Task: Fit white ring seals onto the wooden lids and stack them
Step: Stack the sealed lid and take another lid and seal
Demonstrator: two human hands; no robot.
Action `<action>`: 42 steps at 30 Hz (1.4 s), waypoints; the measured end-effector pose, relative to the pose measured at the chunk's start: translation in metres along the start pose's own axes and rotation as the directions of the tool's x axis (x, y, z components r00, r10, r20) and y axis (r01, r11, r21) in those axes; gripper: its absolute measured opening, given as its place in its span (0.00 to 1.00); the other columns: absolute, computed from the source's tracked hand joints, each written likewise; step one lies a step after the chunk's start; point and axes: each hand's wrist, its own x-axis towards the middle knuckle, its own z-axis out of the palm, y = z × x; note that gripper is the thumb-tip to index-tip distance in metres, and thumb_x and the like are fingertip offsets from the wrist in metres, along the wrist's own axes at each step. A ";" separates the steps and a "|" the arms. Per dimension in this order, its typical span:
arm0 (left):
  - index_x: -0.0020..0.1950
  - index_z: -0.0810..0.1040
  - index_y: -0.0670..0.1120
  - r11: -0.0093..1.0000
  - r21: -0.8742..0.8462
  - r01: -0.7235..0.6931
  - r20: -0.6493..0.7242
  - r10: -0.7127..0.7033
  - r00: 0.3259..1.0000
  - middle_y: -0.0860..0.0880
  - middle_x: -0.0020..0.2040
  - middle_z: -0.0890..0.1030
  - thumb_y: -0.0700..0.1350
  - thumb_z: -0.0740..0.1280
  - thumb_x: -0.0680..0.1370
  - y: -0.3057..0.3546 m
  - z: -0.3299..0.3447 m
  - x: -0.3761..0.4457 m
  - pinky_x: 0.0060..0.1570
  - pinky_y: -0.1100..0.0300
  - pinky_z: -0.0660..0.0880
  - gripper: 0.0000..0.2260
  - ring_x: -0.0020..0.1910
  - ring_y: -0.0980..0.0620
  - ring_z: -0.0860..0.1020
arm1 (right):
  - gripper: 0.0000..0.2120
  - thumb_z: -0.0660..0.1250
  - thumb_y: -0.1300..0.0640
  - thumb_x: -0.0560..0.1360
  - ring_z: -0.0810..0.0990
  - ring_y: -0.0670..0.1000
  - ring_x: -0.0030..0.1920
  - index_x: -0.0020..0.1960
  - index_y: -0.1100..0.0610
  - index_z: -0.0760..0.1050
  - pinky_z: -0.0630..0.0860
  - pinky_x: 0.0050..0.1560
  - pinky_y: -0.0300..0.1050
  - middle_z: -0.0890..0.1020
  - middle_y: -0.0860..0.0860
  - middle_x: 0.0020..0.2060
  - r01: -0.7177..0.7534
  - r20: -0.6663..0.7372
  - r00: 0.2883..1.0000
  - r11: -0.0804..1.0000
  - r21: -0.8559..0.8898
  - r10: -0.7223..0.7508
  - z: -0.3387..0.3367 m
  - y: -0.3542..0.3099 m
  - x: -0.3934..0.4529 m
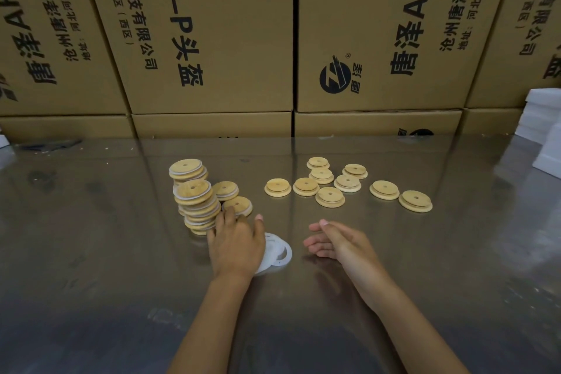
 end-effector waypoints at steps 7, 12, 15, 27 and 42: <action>0.54 0.80 0.44 0.974 -0.159 -0.162 -0.062 0.154 0.986 0.48 0.59 0.77 0.48 0.57 0.82 0.010 -0.004 -0.002 0.61 0.51 0.67 0.14 0.60 0.47 0.72 | 0.14 0.63 0.57 0.81 0.76 0.50 0.61 0.65 0.50 0.77 0.72 0.65 0.42 0.75 0.37 0.51 0.154 -0.103 0.955 0.761 -0.630 -0.279 -0.009 0.006 -0.003; 0.54 0.80 0.48 0.961 -0.177 -0.215 -0.027 0.213 0.977 0.51 0.56 0.79 0.46 0.59 0.80 0.011 0.001 -0.005 0.59 0.54 0.67 0.11 0.58 0.50 0.73 | 0.27 0.60 0.49 0.81 0.53 0.49 0.79 0.79 0.49 0.60 0.51 0.77 0.49 0.59 0.47 0.79 0.076 -0.005 0.989 0.544 -0.836 -0.146 -0.012 0.011 0.004; 0.53 0.81 0.50 0.964 -0.158 -0.214 0.007 0.218 0.976 0.53 0.55 0.79 0.46 0.59 0.80 0.012 0.003 -0.006 0.57 0.55 0.67 0.10 0.58 0.51 0.73 | 0.30 0.59 0.46 0.81 0.51 0.47 0.80 0.80 0.45 0.54 0.48 0.77 0.53 0.56 0.44 0.80 0.059 0.013 0.995 0.486 -0.872 -0.097 -0.012 0.013 0.006; 0.54 0.80 0.51 0.926 -0.212 -0.313 0.045 0.329 0.943 0.54 0.55 0.79 0.45 0.59 0.79 0.025 0.003 -0.013 0.54 0.56 0.64 0.10 0.58 0.52 0.73 | 0.32 0.58 0.43 0.80 0.59 0.56 0.73 0.81 0.45 0.52 0.60 0.70 0.56 0.65 0.51 0.71 -0.097 -0.120 0.992 0.401 -0.911 -0.032 -0.012 -0.004 0.058; 0.49 0.79 0.49 0.945 -0.212 -0.249 0.092 0.273 0.958 0.52 0.53 0.79 0.44 0.59 0.78 0.019 -0.007 -0.012 0.56 0.54 0.69 0.08 0.57 0.50 0.75 | 0.05 0.62 0.46 0.79 0.68 0.53 0.62 0.51 0.46 0.68 0.57 0.54 0.47 0.75 0.45 0.53 -0.037 -0.206 0.951 0.576 -0.817 -0.231 -0.005 0.012 0.047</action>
